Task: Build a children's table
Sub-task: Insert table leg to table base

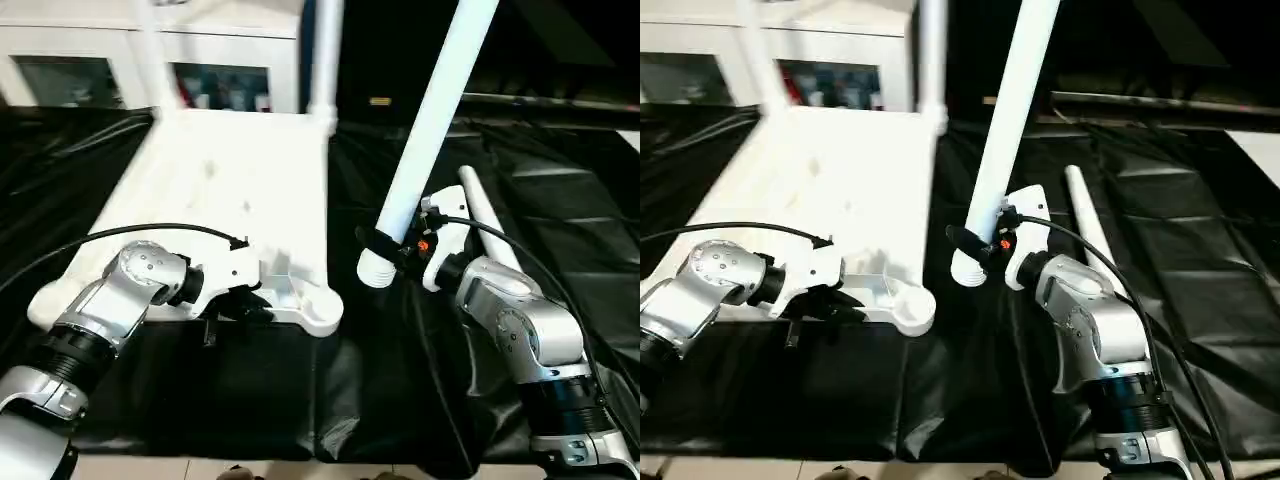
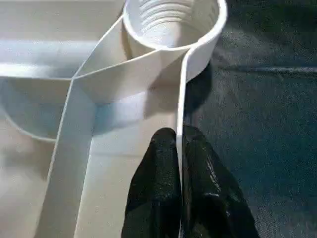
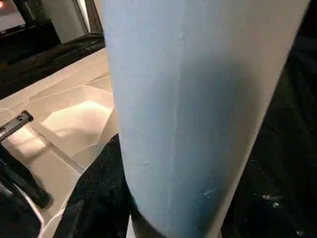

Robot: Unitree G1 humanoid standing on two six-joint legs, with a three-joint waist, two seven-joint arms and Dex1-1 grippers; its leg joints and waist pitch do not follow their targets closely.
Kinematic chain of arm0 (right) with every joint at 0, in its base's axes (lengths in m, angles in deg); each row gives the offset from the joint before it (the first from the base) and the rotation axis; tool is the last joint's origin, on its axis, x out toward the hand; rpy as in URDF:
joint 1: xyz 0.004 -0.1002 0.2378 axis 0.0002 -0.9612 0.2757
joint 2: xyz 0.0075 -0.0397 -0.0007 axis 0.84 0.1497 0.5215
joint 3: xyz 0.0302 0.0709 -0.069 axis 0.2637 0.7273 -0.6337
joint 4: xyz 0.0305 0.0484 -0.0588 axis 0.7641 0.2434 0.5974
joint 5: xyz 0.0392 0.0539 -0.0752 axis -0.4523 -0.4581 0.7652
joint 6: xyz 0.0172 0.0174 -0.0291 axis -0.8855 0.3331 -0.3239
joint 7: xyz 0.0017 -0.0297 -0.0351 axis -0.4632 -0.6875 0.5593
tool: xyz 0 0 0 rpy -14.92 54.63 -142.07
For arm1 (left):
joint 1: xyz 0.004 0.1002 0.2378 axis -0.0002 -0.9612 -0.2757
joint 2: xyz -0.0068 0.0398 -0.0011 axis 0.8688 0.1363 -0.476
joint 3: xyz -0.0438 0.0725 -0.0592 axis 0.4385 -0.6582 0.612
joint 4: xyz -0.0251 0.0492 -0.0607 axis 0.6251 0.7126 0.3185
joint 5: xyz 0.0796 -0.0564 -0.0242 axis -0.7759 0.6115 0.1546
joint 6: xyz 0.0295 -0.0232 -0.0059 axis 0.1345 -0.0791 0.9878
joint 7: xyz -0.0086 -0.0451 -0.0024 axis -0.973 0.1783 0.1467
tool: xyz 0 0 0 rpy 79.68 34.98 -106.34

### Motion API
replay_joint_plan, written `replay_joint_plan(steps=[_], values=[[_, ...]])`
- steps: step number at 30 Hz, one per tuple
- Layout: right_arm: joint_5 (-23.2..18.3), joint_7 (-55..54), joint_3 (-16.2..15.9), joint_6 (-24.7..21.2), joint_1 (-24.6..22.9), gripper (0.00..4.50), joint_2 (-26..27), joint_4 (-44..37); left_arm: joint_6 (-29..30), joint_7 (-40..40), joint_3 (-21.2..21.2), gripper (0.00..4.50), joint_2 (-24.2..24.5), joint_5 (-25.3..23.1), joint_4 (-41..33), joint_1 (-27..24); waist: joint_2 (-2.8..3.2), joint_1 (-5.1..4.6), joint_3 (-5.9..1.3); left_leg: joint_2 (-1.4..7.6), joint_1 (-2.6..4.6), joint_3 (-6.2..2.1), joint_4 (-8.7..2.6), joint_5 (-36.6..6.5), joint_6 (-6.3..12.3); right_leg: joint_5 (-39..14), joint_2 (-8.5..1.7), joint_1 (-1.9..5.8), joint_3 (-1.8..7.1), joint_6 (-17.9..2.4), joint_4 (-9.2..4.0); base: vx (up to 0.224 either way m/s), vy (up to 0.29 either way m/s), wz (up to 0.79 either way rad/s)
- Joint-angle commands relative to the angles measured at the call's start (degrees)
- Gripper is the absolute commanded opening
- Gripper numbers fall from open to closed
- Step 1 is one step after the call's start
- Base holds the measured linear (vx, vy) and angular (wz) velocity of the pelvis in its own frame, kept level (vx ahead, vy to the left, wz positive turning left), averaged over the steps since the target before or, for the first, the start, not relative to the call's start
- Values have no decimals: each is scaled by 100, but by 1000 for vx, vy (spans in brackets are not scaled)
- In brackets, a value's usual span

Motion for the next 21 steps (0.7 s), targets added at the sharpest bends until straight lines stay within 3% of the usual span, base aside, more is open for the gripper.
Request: replay_joint_plan(steps=[1, 6, 10, 16, 21], values=[[-275, 111, 154, -213, 41, 189, 16, -215, 169, 258, 339, 1, -208, 232, -28, -58, 61, 45, -450, 205, 31, -43, -392, -730, -142, -478, -438, 377, 273, -1308, -360, 0, 0, 0], [-349, 375, -6, -468, 79, 189, -143, -355, 362, 1195, 390, 0, -1141, 241, 163, -78, 57, 81, -449, 216, 26, -26, -362, -649, 16, -388, -435, 383, 273, -1396, -380, 0, 0, 0], [-169, 394, -157, -381, 136, 189, -191, -260, 313, 1426, 411, 0, -1603, 294, 233, -126, 16, 94, -448, 197, 8, -25, -361, -638, 84, -832, -437, 384, 271, -1204, -436, 0, 0, 0], [151, 399, -356, -200, 220, 189, -298, -90, 223, 1523, 327, 0, -1710, 12, 306, -217, 30, 119, -449, 203, 10, -27, -365, -681, 96, -1373, -442, 348, 271, -952, -484, 0, 0, 0], [197, 439, -440, -150, 328, 189, -290, 68, 158, 1574, 428, 0, -1710, -23, 364, -240, 10, 143, -456, 209, 10, -26, -368, -634, 118, -1284, -441, 334, 269, -935, -469, 0, 0, 0]])
